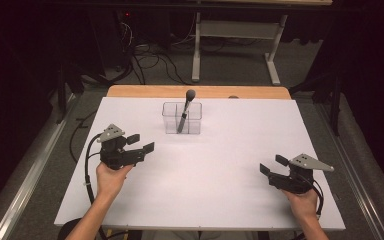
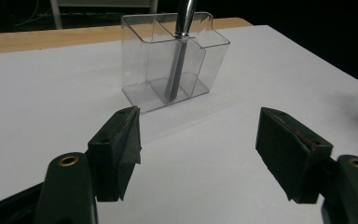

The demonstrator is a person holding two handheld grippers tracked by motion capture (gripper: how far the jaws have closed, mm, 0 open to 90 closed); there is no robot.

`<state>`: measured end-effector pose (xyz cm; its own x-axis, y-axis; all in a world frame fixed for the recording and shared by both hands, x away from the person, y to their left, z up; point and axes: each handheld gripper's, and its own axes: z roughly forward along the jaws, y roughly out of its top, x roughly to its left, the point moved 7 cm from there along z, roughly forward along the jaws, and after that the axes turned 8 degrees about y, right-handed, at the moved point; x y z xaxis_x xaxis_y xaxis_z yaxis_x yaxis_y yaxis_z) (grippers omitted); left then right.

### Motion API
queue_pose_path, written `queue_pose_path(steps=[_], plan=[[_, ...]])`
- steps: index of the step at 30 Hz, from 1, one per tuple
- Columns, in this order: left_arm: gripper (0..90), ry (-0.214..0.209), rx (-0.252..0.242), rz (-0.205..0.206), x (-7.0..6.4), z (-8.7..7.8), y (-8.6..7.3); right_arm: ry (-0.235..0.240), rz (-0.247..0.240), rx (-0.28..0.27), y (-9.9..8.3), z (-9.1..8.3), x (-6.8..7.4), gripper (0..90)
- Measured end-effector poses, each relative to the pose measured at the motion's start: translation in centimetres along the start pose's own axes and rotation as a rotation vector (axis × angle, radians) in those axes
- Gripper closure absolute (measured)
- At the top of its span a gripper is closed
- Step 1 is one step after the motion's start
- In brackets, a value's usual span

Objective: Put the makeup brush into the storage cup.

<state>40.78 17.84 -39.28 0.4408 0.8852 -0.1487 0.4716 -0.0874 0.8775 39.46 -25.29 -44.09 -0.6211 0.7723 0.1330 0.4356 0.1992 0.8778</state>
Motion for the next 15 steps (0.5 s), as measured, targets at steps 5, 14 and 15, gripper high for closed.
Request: queue_pose_path(steps=[5,14,15], plan=[[31.3,0.009,0.002,-0.001,0.07,0.14,-0.21,-0.001,-0.004,-0.001,0.00,-0.03,-0.08,29.2],[31.5,0.019,0.004,-0.008,0.12,0.31,-0.75,0.001,0.000,0.000,0.00,0.00,0.00,29.2],[31.5,0.019,0.005,-0.006,0.10,0.34,-0.81,0.001,-0.001,0.000,0.00,0.00,0.00,29.2]])
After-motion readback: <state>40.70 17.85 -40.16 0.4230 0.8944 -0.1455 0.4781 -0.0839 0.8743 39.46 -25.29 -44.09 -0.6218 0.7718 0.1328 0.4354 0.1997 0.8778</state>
